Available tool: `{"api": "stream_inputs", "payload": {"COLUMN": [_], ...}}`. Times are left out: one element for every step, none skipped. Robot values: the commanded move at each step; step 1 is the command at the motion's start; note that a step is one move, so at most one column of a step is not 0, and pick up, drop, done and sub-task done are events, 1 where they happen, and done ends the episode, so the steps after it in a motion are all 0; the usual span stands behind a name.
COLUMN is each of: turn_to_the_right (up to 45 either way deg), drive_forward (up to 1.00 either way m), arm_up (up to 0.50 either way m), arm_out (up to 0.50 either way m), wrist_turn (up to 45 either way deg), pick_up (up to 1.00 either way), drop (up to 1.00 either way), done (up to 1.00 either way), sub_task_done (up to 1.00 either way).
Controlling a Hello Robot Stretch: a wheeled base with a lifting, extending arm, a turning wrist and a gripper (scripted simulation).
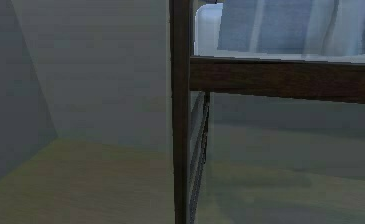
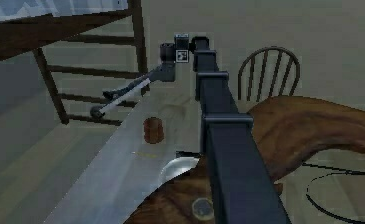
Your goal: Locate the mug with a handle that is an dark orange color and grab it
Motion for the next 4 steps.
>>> {"api": "stream_inputs", "payload": {"turn_to_the_right": [0.0, 0.0, 0.0, 0.0], "drive_forward": [0.00, 0.00, 0.00, 0.00], "arm_up": [0.00, 0.00, -0.28, 0.00], "arm_out": [0.00, 0.00, 0.00, 0.00], "wrist_turn": [45.0, 18.0, 0.0, 0.0], "pick_up": [0.00, 0.00, 0.00, 1.00], "drop": [0.00, 0.00, 0.00, 0.00], "done": [0.00, 0.00, 0.00, 0.00], "sub_task_done": [0.00, 0.00, 0.00, 0.00]}}
